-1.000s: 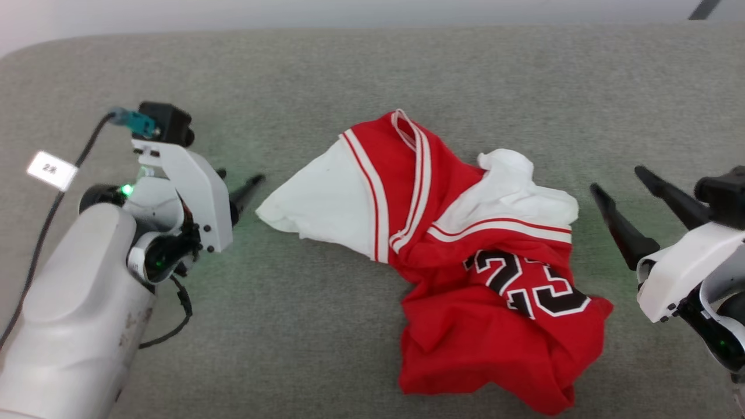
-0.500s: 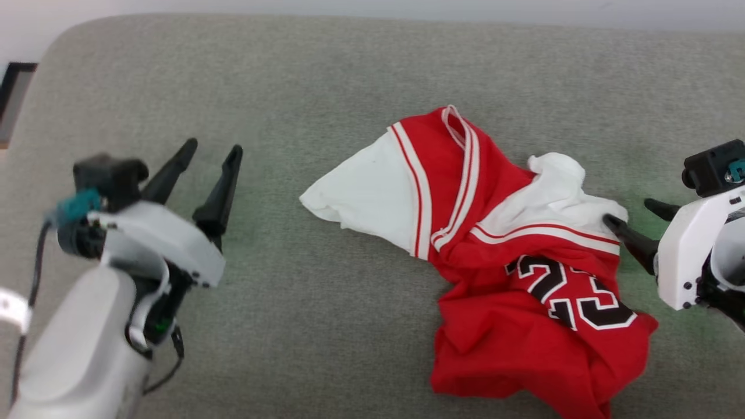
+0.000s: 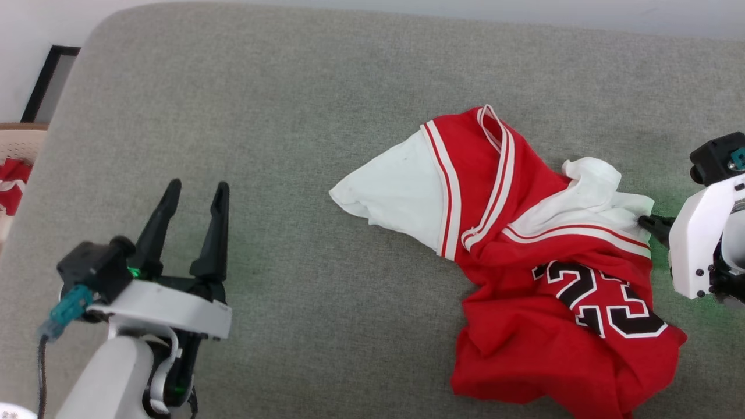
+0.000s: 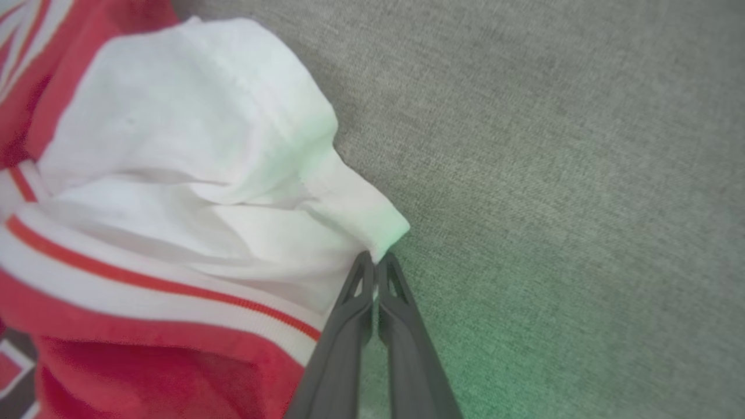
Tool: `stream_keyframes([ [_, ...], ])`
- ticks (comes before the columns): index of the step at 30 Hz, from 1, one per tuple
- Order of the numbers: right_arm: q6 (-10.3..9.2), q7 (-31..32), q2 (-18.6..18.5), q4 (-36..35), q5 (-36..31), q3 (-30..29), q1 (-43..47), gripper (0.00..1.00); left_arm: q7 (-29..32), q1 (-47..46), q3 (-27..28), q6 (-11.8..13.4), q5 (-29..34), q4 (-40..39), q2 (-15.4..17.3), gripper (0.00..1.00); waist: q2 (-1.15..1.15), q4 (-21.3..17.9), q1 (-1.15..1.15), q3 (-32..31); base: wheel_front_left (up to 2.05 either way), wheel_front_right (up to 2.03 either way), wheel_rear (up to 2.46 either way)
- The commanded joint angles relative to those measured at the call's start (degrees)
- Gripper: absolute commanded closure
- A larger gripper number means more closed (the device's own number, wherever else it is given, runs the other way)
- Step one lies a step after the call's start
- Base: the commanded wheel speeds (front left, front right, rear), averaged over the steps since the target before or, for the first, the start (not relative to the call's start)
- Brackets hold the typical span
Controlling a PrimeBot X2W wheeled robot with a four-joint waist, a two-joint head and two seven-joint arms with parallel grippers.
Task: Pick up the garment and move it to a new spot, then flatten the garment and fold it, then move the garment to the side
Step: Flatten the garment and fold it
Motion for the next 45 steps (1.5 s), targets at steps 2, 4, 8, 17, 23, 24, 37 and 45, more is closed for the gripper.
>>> stream_keyframes([
  [2, -0.06, -0.14, -0.61, -0.09, 0.81, 0.13, -0.56, 1.0, -0.33, 1.69, 1.27, -0.03, 0.82, -0.74, -0.74, 0.0, 0.0, 0.01, 0.0, -0.34, 0.0, 0.0, 0.0],
  [4, -0.06, -0.5, -0.95, -0.69, 1.45, -0.59, -0.94, 1.0, -0.33, 2.35, 2.3, -0.32, 1.51, -1.41, -1.34, 0.0, 0.0, -0.07, 0.0, -0.48, 0.0, 0.0, 0.0],
  [8, -0.06, -1.29, -1.8, -1.71, 1.93, -1.79, -1.4, 1.0, -0.27, 3.3, 3.68, -0.88, 2.45, -2.02, -2.13, 0.0, 0.0, -0.28, 0.0, -0.68, 0.0, 0.0, 0.0],
  [17, -0.06, -4.72, -3.53, -0.8, 1.14, -5.96, -2.82, 1.0, -0.26, 4.44, 5.58, -2.86, 4.7, -1.83, -3.79, 0.0, 0.0, -0.8, 0.0, -1.24, 0.0, 0.0, 0.0],
  [23, -0.06, -6.95, -4.45, 4.41, -1.46, -9.86, -3.76, 1.0, -0.27, 4.82, 5.91, -3.81, 5.76, -1.35, -4.71, 0.0, 0.0, -0.57, 0.0, -1.49, 0.0, 0.0, 0.0],
  [24, -0.06, -7.27, -4.44, 5.65, -2.09, -10.53, -3.96, 1.0, -0.27, 4.79, 5.85, -3.83, 6.06, -1.21, -4.81, 0.0, 0.0, -0.43, 0.0, -1.51, 0.0, 0.0, 0.0],
  [37, -0.07, -10.18, -1.96, 23.55, -15.57, -21.4, -3.52, 1.0, -0.27, 4.61, 5.61, -4.72, 7.49, 0.13, -5.64, 0.0, 0.0, 0.59, 0.0, -2.21, 0.0, 0.0, 0.0],
  [45, -0.06, -10.65, 1.58, 26.95, -20.95, -26.03, -3.3, 1.0, -0.28, 4.81, 5.96, -4.63, 8.05, 0.28, -5.45, 0.0, 0.0, 0.12, 0.0, -2.49, 0.0, 0.0, 0.0],
])
